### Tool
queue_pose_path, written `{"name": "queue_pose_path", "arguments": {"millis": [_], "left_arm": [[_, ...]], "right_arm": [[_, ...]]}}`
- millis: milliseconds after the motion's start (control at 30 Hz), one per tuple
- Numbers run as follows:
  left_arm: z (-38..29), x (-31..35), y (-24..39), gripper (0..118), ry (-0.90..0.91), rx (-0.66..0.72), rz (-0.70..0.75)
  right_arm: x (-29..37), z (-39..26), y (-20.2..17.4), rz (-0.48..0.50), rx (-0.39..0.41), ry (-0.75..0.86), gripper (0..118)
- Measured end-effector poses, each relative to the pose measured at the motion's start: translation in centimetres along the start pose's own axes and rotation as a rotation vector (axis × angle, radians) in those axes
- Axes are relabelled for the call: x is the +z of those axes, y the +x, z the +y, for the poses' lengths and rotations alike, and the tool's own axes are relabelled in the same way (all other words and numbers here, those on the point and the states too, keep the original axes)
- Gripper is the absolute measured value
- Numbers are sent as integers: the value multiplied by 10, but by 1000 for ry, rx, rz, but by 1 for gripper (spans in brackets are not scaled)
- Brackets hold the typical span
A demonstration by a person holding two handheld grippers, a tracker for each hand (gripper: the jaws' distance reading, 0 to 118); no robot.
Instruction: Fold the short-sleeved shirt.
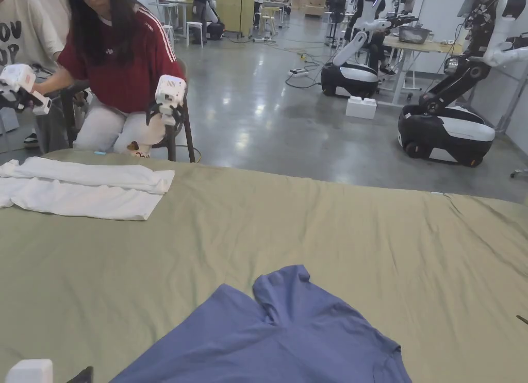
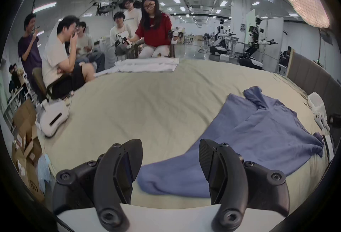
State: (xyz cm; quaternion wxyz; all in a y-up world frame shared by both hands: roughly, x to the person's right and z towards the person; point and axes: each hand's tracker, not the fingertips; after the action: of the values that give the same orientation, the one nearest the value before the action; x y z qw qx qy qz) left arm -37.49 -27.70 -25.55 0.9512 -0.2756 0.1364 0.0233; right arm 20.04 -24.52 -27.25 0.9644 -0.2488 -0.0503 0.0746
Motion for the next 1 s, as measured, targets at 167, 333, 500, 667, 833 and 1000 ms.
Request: {"name": "queue_pose_path", "arguments": {"millis": [167, 333, 500, 667, 833, 1000], "left_arm": [[34, 11, 45, 65, 136, -55, -79], [76, 35, 89, 43, 310, -101, -101], [106, 57, 116, 22, 436, -123, -97], [120, 68, 121, 0, 483, -95, -86], [125, 72, 105, 0, 481, -56, -124], [112, 42, 45, 0, 268, -36, -89]], "right_arm": [[9, 38, -42, 54, -53, 158, 75], [21, 82, -81, 79, -93, 318, 72], [29, 114, -108, 121, -87, 401, 30], [35, 124, -122, 98, -83, 453, 1], [32, 123, -123, 113, -84, 454, 0], [26, 118, -121, 131, -62, 423, 0]]}}
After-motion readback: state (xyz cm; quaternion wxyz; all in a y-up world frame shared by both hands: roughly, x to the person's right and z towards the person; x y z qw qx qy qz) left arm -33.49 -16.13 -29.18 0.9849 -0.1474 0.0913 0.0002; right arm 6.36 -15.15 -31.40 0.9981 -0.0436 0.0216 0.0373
